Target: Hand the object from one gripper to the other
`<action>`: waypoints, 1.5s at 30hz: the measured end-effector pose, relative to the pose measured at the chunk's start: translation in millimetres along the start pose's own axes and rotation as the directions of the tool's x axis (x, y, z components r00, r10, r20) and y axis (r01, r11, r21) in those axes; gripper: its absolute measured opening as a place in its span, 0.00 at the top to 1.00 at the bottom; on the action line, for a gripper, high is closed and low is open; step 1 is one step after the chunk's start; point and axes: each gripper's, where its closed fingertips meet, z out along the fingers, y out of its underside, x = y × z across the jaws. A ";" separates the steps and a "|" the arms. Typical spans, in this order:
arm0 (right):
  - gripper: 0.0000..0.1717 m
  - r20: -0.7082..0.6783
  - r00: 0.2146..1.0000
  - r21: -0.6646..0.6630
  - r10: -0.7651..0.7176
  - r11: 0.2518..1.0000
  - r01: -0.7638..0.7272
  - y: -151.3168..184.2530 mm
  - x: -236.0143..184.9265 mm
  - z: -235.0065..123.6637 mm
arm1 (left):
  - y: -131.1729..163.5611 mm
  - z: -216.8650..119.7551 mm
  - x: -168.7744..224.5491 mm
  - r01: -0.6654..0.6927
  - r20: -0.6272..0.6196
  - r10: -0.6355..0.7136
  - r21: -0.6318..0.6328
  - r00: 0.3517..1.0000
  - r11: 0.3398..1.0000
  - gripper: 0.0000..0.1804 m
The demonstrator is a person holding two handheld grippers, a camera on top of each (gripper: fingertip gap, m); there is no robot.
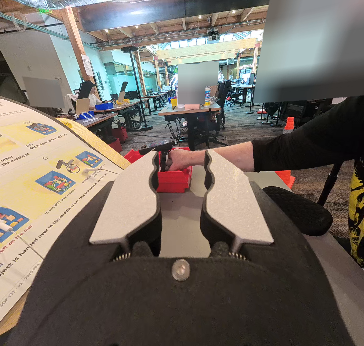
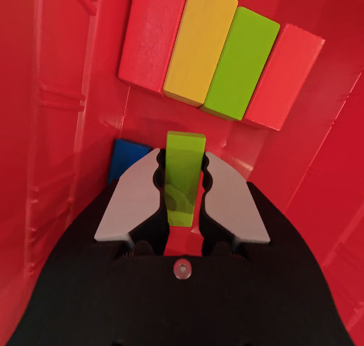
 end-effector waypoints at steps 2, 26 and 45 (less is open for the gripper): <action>0.80 0.004 1.000 -0.005 0.002 1.000 -0.002 0.4 0.2 -0.2 | -1.1 -0.8 0.3 0.000 -0.002 0.000 0.005 1.000 1.000 0.76; 0.79 0.260 0.939 0.022 0.225 0.971 -0.239 4.9 -5.8 -22.5 | -5.2 -8.5 0.0 -0.023 0.009 0.023 0.009 1.000 1.000 0.77; 0.79 0.030 0.997 0.037 0.072 0.997 -0.073 17.9 12.2 -36.5 | -5.6 -46.9 -31.7 -0.074 0.199 0.094 -0.107 0.975 0.992 0.73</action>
